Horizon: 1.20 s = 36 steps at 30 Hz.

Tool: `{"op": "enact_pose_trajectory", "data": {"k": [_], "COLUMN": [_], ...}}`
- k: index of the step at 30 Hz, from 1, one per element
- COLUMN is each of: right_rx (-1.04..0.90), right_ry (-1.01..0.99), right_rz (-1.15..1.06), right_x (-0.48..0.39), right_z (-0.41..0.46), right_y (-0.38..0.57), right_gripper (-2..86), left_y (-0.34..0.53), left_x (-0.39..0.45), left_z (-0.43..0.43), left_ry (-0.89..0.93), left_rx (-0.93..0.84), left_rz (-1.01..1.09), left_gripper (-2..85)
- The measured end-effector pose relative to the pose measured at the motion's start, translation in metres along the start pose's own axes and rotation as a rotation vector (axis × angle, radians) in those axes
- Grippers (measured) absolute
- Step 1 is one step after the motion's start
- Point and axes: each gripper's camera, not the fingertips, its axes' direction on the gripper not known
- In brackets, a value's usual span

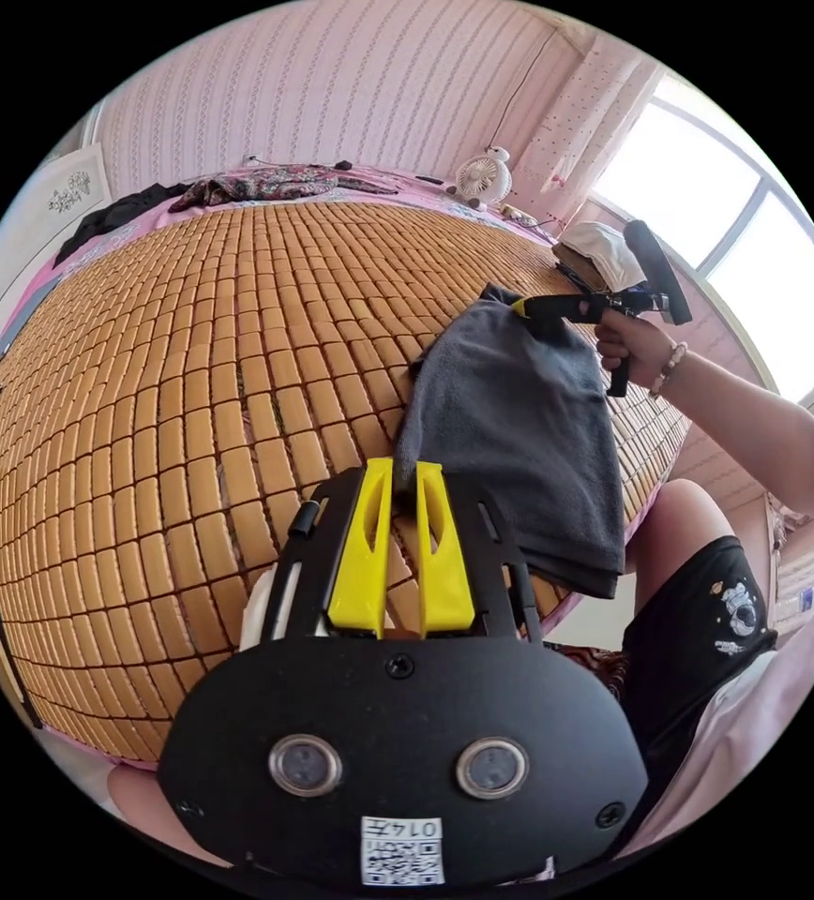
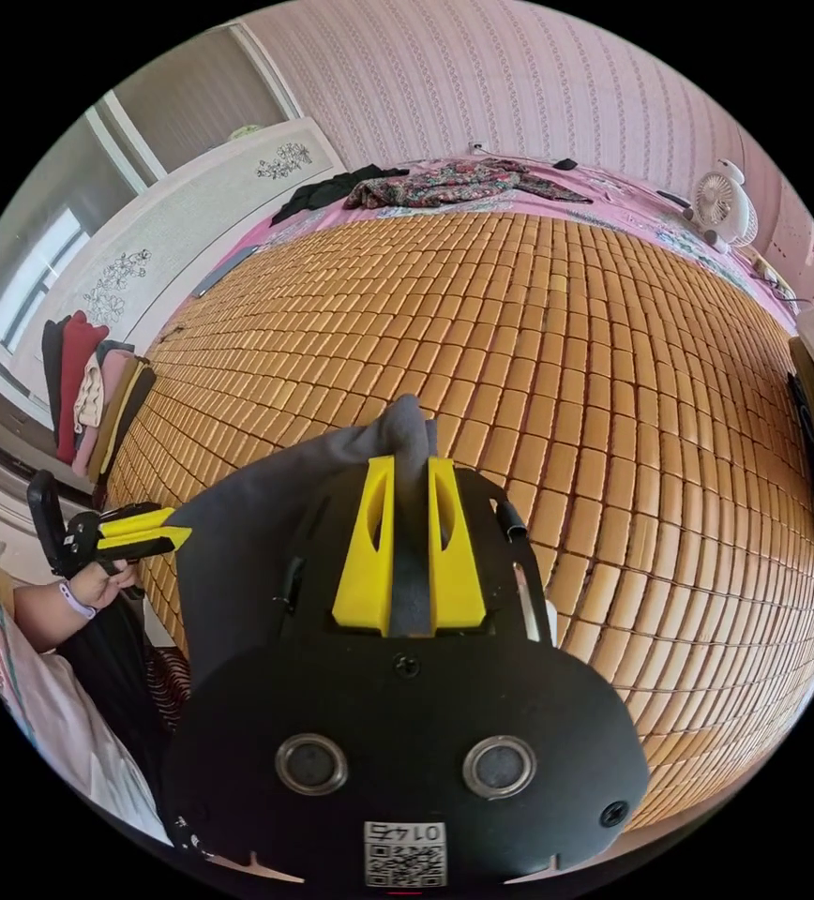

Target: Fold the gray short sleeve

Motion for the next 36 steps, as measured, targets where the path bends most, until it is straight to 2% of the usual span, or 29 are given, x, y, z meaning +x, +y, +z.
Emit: {"op": "enact_pose_trajectory", "data": {"k": [3, 8, 14, 17, 19, 21, 24, 26, 27, 29, 32, 36], "right_rx": [0.087, 0.166, 0.206, 0.192, 0.168, 0.151, 0.093, -0.002, -0.023, -0.027, -0.086, -0.203], "right_ry": [-0.051, -0.134, -0.248, -0.301, -0.342, -0.330, -0.229, -0.157, -0.188, -0.265, -0.232, -0.183], "right_rz": [-0.015, -0.080, -0.262, -0.442, -0.612, -0.677, -0.648, -0.547, -0.501, -0.469, -0.553, -0.520], "right_x": [-0.003, -0.013, -0.055, -0.112, -0.178, -0.237, -0.326, -0.357, -0.368, -0.374, -0.359, -0.276], "right_z": [-0.022, -0.054, -0.060, -0.053, -0.038, -0.015, 0.045, 0.085, 0.102, 0.118, 0.136, 0.125], "right_y": [0.008, 0.008, -0.060, -0.131, -0.202, -0.261, -0.341, -0.367, -0.369, -0.355, -0.300, -0.188], "right_gripper": [5.5, 5.2, 5.0, 5.0, 5.3, 6.0, 7.3, 8.6, 9.7, 10.7, 11.1, 11.0], "left_y": [-0.002, 0.006, 0.014, 0.011, 0.008, 0.002, 0.004, 0.016, 0.020, 0.036, 0.062, 0.087], "left_x": [0.001, 0.001, -0.033, -0.078, -0.113, -0.155, -0.240, -0.288, -0.295, -0.299, -0.264, -0.212], "left_z": [-0.010, -0.063, -0.123, -0.152, -0.172, -0.190, -0.205, -0.193, -0.188, -0.173, -0.165, -0.162], "left_ry": [0.005, 0.066, 0.034, -0.051, -0.130, -0.216, -0.273, -0.335, -0.342, -0.240, -0.159, -0.055], "left_rx": [-0.010, 0.103, 0.257, 0.343, 0.403, 0.458, 0.525, 0.473, 0.446, 0.383, 0.415, 0.483], "left_rz": [0.000, 0.003, -0.093, -0.174, -0.234, -0.306, -0.534, -0.657, -0.682, -0.686, -0.593, -0.465], "left_gripper": [3.7, 2.7, 2.4, 2.8, 3.2, 4.1, 7.8, 9.1, 9.2, 9.4, 7.6, 0.7]}}
